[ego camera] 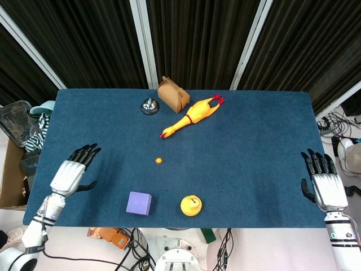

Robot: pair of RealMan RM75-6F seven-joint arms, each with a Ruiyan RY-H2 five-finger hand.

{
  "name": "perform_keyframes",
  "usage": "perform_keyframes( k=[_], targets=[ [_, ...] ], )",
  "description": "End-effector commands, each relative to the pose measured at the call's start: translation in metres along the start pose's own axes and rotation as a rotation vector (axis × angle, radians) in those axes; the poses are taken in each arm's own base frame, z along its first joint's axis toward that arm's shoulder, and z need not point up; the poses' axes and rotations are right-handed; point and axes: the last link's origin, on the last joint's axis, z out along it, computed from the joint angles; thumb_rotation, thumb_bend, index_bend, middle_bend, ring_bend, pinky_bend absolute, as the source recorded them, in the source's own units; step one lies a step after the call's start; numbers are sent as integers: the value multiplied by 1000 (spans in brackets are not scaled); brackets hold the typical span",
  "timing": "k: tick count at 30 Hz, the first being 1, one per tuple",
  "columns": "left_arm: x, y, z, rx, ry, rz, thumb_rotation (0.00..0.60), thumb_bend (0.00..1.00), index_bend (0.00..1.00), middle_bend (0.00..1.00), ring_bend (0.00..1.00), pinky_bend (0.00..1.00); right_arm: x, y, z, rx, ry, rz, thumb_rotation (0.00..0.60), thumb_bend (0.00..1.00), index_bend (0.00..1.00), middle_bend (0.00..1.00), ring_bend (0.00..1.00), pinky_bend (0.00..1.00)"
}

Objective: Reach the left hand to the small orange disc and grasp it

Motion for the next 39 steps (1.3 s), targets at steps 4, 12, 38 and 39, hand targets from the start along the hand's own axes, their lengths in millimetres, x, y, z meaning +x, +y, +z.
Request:
perform_keyframes(
  k=[4, 12, 38, 39],
  targets=[
    [-16, 39, 40, -99, -43, -9, 600, 168, 110, 0, 0, 125, 0, 1, 0, -6, 1, 1, 600, 694, 0, 34, 106, 78],
    [-29, 69, 76, -149, -96, -1, 600, 168, 130, 0, 0, 125, 0, 1, 1, -5, -1, -1, 600, 694, 0, 34, 106, 77],
    [-62, 101, 140, -192, -179, 18, 600, 189, 304, 0, 0, 125, -2, 2, 4, -13, -6, 6, 600, 694, 0, 34, 105, 77],
    [-63, 102, 140, -193, -180, 18, 600, 191, 310, 0, 0, 125, -2, 2, 4, -13, -7, 5, 600, 694, 0, 34, 105, 77]
  ],
)
